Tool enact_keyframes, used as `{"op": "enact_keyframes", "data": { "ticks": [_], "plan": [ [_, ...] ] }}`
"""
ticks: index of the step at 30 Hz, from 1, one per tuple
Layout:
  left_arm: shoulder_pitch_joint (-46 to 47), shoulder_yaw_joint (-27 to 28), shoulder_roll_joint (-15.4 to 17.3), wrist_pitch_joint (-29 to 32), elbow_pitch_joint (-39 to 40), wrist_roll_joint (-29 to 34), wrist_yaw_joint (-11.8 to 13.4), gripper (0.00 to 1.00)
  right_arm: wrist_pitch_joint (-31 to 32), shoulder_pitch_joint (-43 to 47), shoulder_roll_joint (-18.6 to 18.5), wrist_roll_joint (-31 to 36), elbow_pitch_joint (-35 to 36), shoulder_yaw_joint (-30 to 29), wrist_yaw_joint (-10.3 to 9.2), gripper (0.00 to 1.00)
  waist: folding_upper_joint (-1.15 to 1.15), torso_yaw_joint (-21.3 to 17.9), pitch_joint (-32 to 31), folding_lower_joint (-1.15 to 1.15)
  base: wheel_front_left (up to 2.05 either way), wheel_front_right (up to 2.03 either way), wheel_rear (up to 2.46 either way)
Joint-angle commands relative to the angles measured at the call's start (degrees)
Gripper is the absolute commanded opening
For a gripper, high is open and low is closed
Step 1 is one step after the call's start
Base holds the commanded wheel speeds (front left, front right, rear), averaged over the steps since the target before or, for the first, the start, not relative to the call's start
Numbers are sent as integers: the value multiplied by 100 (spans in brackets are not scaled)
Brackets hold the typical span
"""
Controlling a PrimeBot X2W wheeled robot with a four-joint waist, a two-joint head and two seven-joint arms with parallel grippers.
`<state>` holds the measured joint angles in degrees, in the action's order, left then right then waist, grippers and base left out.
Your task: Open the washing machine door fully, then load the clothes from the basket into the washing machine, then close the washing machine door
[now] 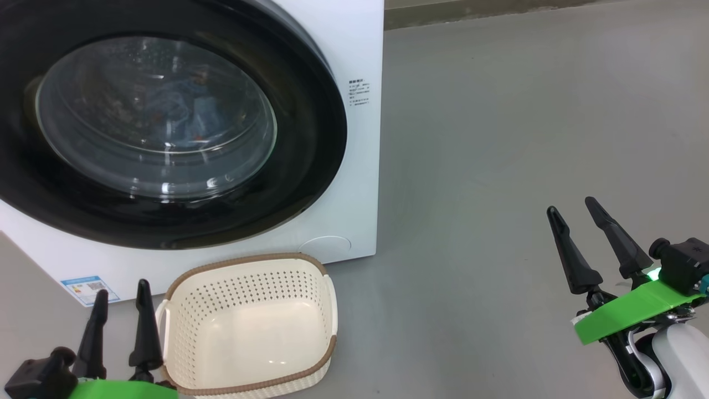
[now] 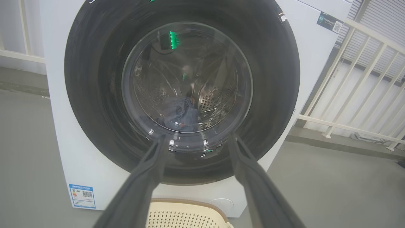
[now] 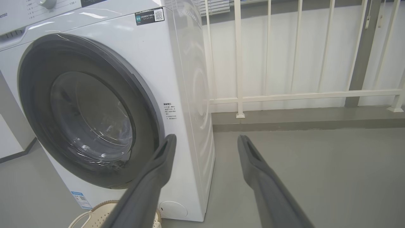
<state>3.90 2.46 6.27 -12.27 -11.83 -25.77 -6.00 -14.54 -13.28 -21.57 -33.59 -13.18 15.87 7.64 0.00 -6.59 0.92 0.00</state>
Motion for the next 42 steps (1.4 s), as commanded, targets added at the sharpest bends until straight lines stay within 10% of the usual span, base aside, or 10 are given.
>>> {"op": "enact_keyframes", "data": {
  "ticks": [1, 42],
  "plan": [
    [62, 152, 130, 11, 177, -41, 25, 100, -46, -16, -71, 146, 127, 21, -15, 100, 0, 18, 9, 0, 0, 0, 0],
    [162, 9, 198, -119, 129, -68, 139, 100, -46, -67, 27, 184, 47, 2, -15, 100, 0, 176, 39, 0, 0, 0, 0]
  ]
}}
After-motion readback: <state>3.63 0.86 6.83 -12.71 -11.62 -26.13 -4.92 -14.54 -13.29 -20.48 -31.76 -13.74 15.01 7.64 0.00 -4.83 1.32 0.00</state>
